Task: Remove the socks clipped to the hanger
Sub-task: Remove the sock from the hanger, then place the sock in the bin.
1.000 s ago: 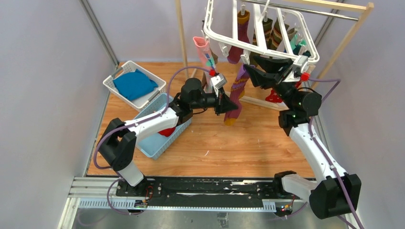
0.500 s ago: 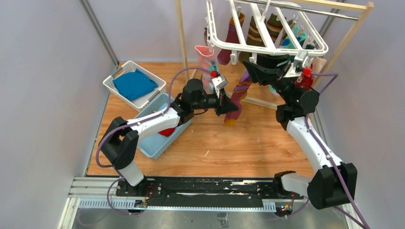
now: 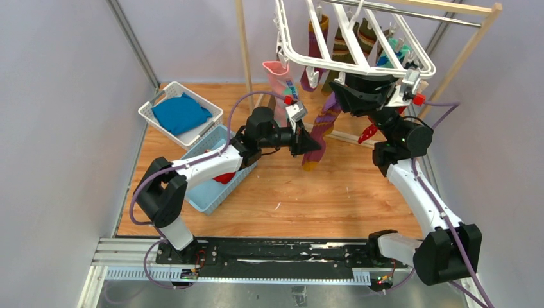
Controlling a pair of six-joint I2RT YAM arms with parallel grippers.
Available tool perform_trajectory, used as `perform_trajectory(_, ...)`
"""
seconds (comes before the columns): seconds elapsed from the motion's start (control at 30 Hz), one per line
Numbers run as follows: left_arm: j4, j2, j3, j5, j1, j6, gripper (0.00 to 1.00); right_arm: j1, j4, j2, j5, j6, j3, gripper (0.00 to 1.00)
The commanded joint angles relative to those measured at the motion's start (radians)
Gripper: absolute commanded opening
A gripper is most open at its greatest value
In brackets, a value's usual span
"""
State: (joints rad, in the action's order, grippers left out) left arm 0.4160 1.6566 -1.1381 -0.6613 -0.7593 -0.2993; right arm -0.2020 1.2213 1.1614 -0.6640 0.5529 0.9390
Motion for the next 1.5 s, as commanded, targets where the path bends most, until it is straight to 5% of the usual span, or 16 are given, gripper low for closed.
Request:
perform_trajectory(0.0, 0.017, 0.008, -0.005, 0.004, -0.006, 0.0, 0.0, 0.018, 0.032, -0.008, -0.015, 0.021, 0.016, 0.37)
perform_trajectory(0.37, 0.016, 0.008, -0.011, 0.004, -0.006, -0.001, 0.0, 0.027, -0.002, -0.01, -0.006, 0.021, 0.023, 0.01)
perform_trajectory(0.6, 0.017, -0.007, 0.0, 0.0, -0.005, 0.01, 0.0, 0.039, -0.072, -0.025, 0.005, 0.007, 0.014, 0.0)
perform_trajectory(0.63, 0.017, -0.015, 0.005, -0.002, -0.005, 0.017, 0.0, 0.04, -0.085, -0.029, 0.003, 0.008, 0.014, 0.04)
perform_trajectory(0.7, 0.016, -0.035, 0.019, -0.013, 0.0, 0.037, 0.0, 0.042, -0.135, -0.042, -0.005, 0.002, 0.017, 0.28)
perform_trajectory(0.77, -0.008, -0.061, 0.035, -0.03, 0.012, 0.07, 0.0, 0.041, -0.196, -0.065, -0.027, -0.022, 0.017, 0.67)
perform_trajectory(0.83, -0.046, -0.078, 0.038, -0.055, 0.025, 0.096, 0.0, 0.043, -0.251, -0.087, -0.046, -0.042, 0.017, 0.78)
perform_trajectory(1.1, -0.302, -0.206, 0.049, -0.089, 0.079, 0.258, 0.0, 0.062, -0.538, -0.192, -0.177, -0.159, 0.022, 0.87)
perform_trajectory(1.47, -1.167, -0.447, -0.112, 0.256, 0.237, 0.739, 0.0, 0.071, -1.434, -0.287, -0.151, -0.691, 0.072, 0.89)
